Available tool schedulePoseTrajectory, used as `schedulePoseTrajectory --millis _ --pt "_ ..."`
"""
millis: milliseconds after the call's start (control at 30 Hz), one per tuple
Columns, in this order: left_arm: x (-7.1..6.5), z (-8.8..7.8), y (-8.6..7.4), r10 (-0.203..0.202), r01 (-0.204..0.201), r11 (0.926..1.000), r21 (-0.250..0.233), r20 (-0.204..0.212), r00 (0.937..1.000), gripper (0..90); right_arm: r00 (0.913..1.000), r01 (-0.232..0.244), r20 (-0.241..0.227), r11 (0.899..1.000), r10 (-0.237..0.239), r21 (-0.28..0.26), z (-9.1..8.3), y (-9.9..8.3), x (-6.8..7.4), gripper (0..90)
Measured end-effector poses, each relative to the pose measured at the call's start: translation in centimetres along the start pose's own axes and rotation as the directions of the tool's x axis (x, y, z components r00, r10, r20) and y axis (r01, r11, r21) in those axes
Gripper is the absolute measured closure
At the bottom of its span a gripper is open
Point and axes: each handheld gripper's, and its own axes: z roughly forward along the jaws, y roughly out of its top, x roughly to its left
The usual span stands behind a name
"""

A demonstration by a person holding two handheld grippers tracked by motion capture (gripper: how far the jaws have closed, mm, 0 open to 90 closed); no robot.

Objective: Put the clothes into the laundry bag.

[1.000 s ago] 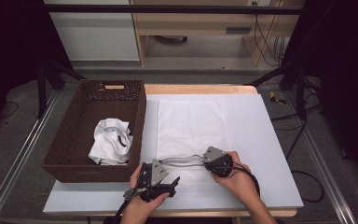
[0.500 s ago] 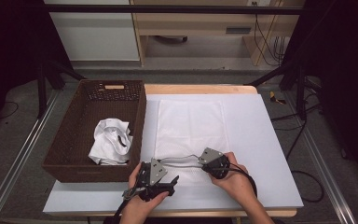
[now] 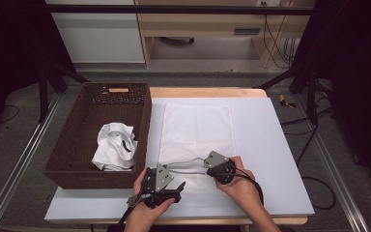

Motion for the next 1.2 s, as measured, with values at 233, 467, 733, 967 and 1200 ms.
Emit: schedulePoseTrajectory --millis 233,467,733,967,1200 --pt "0.0 0.0 0.0 0.002 -0.002 1.0 -0.001 0.0 1.0 18.2 0.9999 0.0 0.013 1.0 0.0 -0.007 -0.2 0.2 0.0 89.0" --pt "-0.1 0.1 0.0 0.005 -0.005 1.0 0.003 0.005 1.0 18.2 0.9997 -0.008 0.025 1.0 0.009 -0.028 -0.4 0.3 -0.3 89.0" --pt "0.0 0.1 0.0 0.004 -0.004 1.0 0.002 0.003 1.0 18.1 0.9992 -0.013 0.037 0.999 0.015 -0.051 -0.8 0.5 -0.4 89.0" --pt "-0.1 0.1 0.0 0.005 -0.005 1.0 0.001 0.005 1.0 18.0 0.9981 -0.016 0.058 0.997 0.02 -0.069 -1.2 0.7 -0.6 89.0" --pt "0.0 -0.1 0.1 0.014 -0.014 0.9999 0.005 0.003 0.9999 17.9 0.9967 -0.022 0.076 0.996 0.028 -0.084 -1.7 0.8 -1.0 89.0"
